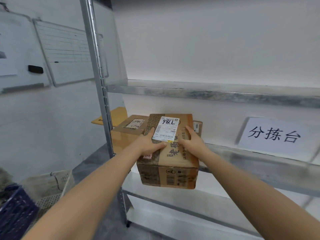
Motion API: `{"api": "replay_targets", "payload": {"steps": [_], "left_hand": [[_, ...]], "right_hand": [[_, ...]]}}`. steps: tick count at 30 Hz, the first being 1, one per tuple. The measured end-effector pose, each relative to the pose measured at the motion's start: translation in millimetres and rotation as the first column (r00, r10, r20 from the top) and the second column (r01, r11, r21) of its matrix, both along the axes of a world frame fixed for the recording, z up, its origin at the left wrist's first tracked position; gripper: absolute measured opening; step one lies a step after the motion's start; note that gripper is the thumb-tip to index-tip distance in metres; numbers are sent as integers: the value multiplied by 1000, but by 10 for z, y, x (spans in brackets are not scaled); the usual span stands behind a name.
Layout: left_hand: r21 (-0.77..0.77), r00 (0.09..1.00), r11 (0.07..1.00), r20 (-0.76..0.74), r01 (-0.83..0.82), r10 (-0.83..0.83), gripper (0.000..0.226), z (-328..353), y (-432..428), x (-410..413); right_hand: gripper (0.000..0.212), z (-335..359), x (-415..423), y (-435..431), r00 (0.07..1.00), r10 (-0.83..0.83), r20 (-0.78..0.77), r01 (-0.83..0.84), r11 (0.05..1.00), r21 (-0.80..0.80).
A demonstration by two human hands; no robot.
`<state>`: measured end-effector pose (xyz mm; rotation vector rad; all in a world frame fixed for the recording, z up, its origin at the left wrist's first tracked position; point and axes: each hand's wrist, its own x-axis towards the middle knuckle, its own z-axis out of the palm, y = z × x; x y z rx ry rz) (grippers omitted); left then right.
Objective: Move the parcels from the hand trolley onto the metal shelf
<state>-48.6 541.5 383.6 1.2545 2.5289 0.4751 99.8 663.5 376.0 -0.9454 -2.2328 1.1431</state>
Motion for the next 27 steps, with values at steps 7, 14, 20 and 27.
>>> {"api": "replay_targets", "payload": {"steps": [7,14,20,27], "left_hand": [[22,996,996,-9,88,-88,98,248,514,467],[55,978,977,30,207,-209,94,215,1154,1005],[53,963,965,70,257,-261,96,93,1728,1284],[-9,968,972,92,237,-235,96,-157,2214,1424]], "right_hand": [[74,258,562,388,998,-54,-30,54,999,1],[73,246,1164,926,989,-145,8,146,989,-13],[81,118,1492,1476,982,-184,51,187,981,-44],[86,-180,1631,1991,990,-120,76,128,986,-107]]}}
